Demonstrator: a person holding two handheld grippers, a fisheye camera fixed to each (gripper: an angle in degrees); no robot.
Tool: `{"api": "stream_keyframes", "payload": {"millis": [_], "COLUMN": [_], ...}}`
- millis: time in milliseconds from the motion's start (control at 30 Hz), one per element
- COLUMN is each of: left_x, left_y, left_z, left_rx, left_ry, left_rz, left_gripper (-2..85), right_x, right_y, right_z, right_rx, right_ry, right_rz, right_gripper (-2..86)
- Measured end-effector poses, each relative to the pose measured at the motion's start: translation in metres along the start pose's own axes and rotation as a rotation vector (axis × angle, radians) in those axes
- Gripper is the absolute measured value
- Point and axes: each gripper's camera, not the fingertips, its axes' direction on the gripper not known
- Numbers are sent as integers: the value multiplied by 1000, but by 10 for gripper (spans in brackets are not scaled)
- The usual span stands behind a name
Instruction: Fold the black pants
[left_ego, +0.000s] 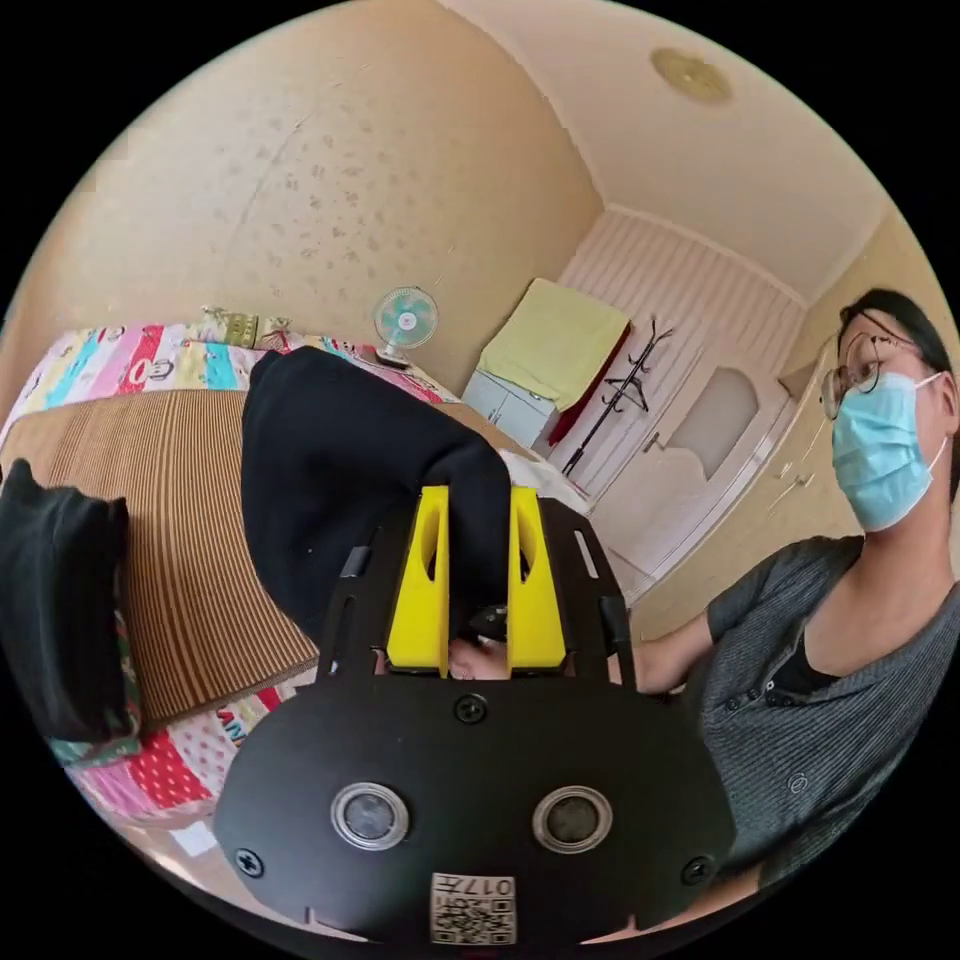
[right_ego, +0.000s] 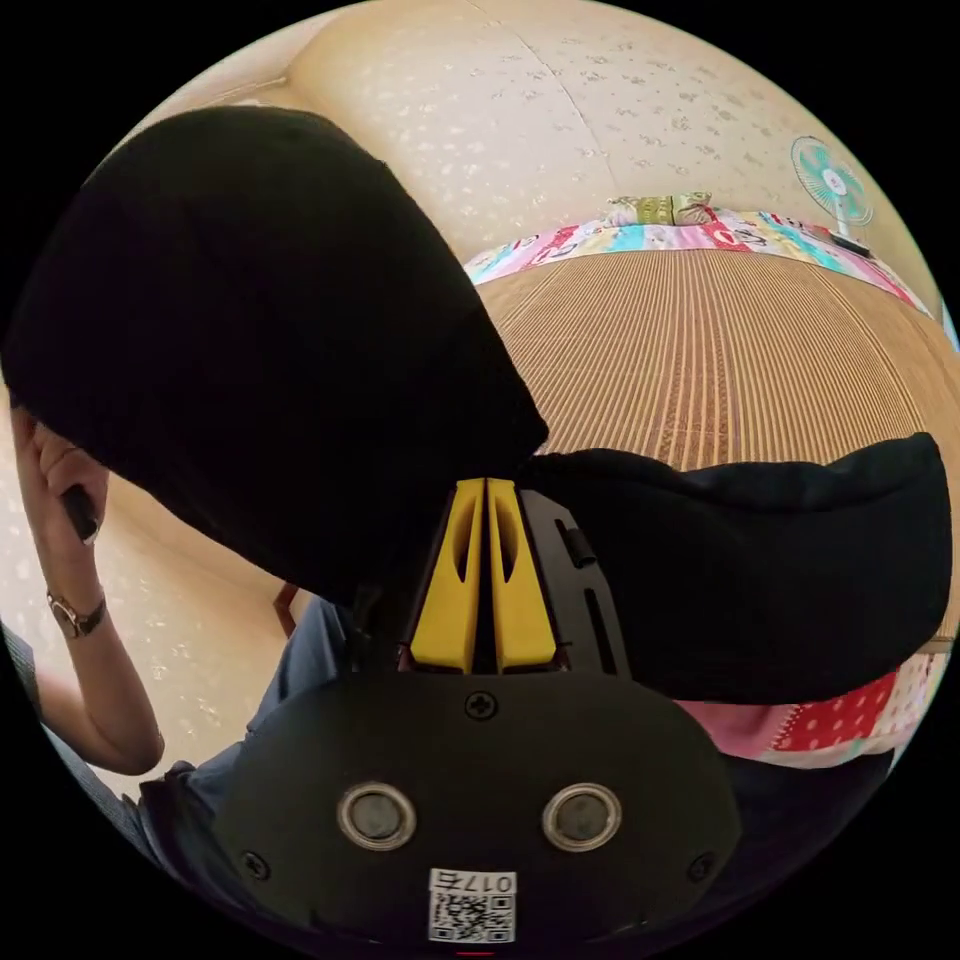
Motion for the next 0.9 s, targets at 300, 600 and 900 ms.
{"api": "stream_keyframes", "payload": {"millis": [300, 600, 900], "left_x": [-6, -158, -176], "left_y": [0, 119, 210], "left_z": [192, 105, 162], "left_rx": [-248, -203, -166], "left_ry": [41, -355, 204], "left_rz": [-80, -604, -870], "left_gripper": [107, 169, 80], "right_x": [163, 274, 352], "right_y": [110, 131, 54], "right_z": [-86, -80, -126], "right_rx": [-94, 37, -21], "right_ry": [-134, -743, -449], "right_rz": [313, 531, 583], "right_gripper": [16, 229, 117]}}
